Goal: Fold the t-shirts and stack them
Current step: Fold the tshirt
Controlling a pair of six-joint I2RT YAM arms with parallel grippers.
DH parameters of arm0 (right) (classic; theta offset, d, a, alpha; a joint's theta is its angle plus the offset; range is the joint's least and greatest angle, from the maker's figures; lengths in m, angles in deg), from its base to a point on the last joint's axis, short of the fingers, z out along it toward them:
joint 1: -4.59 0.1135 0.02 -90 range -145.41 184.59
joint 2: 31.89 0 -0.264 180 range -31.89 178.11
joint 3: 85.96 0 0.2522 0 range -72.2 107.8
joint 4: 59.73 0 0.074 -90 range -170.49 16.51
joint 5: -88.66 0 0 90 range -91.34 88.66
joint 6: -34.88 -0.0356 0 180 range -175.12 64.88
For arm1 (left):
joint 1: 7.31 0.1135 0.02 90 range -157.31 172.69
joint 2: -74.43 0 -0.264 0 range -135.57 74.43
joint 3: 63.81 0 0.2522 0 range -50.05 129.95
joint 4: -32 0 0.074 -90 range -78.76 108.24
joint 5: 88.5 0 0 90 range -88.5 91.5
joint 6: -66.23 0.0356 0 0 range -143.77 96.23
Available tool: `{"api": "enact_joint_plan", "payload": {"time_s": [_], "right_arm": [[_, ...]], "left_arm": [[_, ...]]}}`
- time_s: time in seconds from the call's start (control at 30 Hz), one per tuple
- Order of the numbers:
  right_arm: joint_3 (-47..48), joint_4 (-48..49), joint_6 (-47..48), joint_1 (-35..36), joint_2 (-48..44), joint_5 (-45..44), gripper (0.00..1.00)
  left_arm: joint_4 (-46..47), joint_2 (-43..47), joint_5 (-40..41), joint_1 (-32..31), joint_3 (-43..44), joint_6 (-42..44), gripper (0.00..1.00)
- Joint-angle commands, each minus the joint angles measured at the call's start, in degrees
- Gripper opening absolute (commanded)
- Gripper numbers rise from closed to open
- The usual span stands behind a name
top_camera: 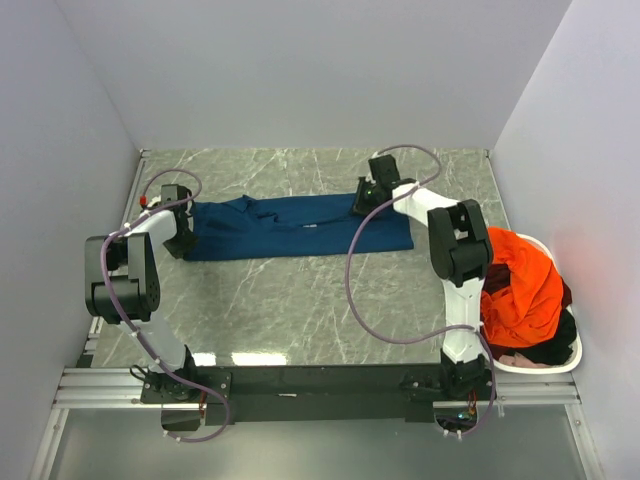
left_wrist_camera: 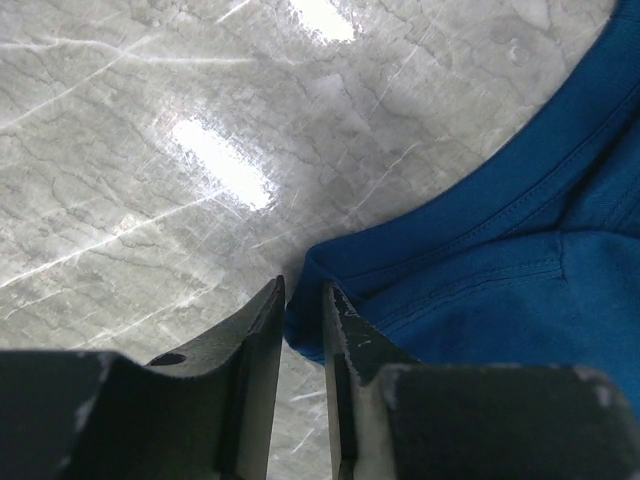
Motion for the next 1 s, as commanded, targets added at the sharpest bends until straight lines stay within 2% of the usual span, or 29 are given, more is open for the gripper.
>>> {"api": "enact_joint_plan", "payload": {"time_s": [0.0, 0.27, 0.43, 0.73, 0.97], "right_arm": [[2.83, -2.54, -2.00, -3.09, -1.29, -4.46, 0.24], [-9.81, -1.93, 0.54, -5.83, -15.26, -9.13, 0.39], [-15.97, -2.46, 1.42, -5.83, -21.15, -10.27, 0.41], [-19.50, -5.27, 1.60, -5.83, -19.32, -9.31, 0.41], [-18.53, -10.88, 1.34, -5.65, -15.27, -11.24, 0.41]], "left_arm": [[-1.27, 1.87, 0.31, 0.54, -0.61, -0.71, 0.29], [-2.77, 8.46, -1.79, 0.81, 0.97, -1.77, 0.41], [-3.30, 11.63, -6.70, 0.28, 2.29, -2.47, 0.48], [-1.19, 5.84, -12.52, -2.97, 2.38, -4.84, 0.49], [-0.40, -0.40, -12.96, -0.34, 0.89, -4.40, 0.47]]}}
